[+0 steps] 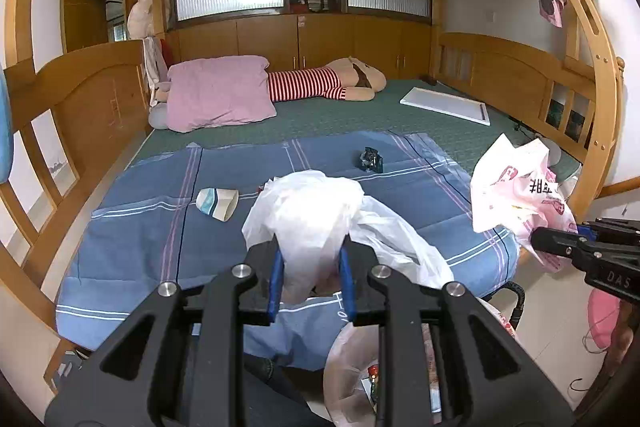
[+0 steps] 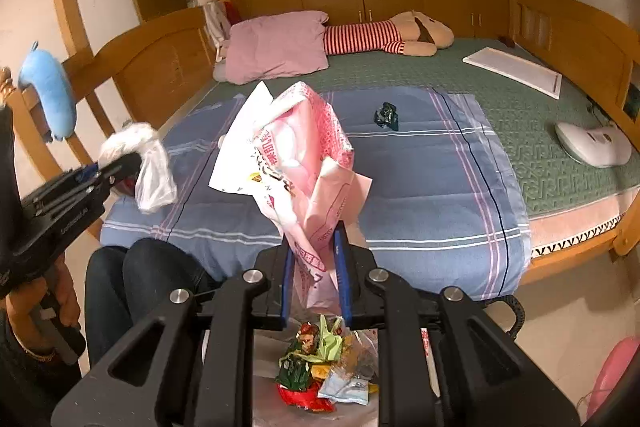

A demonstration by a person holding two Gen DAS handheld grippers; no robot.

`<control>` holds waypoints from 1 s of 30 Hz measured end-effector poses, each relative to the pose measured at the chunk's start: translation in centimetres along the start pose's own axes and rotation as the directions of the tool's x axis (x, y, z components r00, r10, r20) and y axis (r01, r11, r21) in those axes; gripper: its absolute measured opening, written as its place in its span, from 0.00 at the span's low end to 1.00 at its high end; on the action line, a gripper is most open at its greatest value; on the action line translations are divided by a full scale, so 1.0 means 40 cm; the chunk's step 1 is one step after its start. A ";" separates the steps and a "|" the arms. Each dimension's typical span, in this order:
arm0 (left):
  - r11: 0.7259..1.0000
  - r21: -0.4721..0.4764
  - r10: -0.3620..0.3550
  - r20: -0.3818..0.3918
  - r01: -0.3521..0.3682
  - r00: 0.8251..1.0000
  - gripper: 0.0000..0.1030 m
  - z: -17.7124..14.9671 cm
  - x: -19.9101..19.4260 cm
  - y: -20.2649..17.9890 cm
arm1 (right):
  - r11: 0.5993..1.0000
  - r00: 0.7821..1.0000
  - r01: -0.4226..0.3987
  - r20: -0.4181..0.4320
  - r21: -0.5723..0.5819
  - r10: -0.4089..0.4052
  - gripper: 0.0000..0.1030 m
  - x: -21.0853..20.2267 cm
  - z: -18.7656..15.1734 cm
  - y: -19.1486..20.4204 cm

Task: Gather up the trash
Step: 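Release the pink bag into the bin bag with the right tool while the left tool releases the white bag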

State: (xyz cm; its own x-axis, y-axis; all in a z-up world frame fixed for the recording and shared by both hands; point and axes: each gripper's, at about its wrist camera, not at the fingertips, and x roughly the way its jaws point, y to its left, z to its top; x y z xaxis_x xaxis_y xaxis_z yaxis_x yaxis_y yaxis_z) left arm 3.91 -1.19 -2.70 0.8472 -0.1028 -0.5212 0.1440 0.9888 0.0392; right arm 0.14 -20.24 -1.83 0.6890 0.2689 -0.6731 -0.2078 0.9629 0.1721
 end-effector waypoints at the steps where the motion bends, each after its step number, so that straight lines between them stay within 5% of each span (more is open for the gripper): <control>1: 1.000 0.003 -0.004 0.000 0.004 1.000 0.23 -0.002 -0.003 -0.003 | 1.000 1.000 0.004 -0.019 -0.011 -0.004 0.19 0.009 -0.008 0.002; 9: 0.999 0.029 -0.023 -0.013 0.023 1.000 0.23 -0.011 0.008 -0.018 | 0.997 0.959 0.016 -0.283 0.069 0.004 0.19 0.173 -0.125 -0.047; 12: 0.999 0.038 -0.032 -0.019 0.033 0.999 0.24 -0.013 0.013 -0.027 | 0.997 0.910 0.063 -0.413 0.040 -0.041 0.51 0.243 -0.169 -0.044; 14: 0.998 0.045 -0.040 -0.027 0.041 0.999 0.24 -0.019 0.018 -0.033 | 0.995 0.890 0.096 -0.450 0.030 -0.072 0.56 0.269 -0.190 -0.040; 18: 0.991 0.037 -0.122 -0.088 0.126 0.989 0.24 -0.033 0.051 -0.042 | 0.982 0.931 0.072 -0.364 0.175 -0.003 0.60 0.230 -0.161 -0.086; 21: 0.955 0.010 -0.290 -0.205 0.298 0.935 0.25 -0.068 0.112 -0.062 | 0.945 0.967 0.120 -0.252 0.303 -0.042 0.65 0.175 -0.120 -0.157; 23: 0.941 0.013 -0.321 -0.284 0.339 0.903 0.25 -0.107 0.155 -0.089 | 0.924 0.975 0.129 -0.217 0.359 -0.052 0.65 0.154 -0.112 -0.190; 26: 0.928 0.048 -0.331 -0.343 0.369 0.879 0.28 -0.151 0.182 -0.125 | 0.901 0.981 0.114 -0.192 0.419 -0.035 0.65 0.141 -0.107 -0.227; 30: 0.914 0.092 -0.344 -0.342 0.396 0.874 0.59 -0.166 0.169 -0.164 | 0.887 0.980 0.117 -0.197 0.446 -0.031 0.65 0.151 -0.115 -0.245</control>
State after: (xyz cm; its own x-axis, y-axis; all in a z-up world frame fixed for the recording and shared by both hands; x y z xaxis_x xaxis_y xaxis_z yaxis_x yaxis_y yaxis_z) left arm 5.30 -7.65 -12.14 0.5161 -0.3929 -0.7611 0.5139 0.8529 -0.0919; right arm 3.13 -28.15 -10.88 0.5451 0.2296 -0.8063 0.2064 0.8954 0.3945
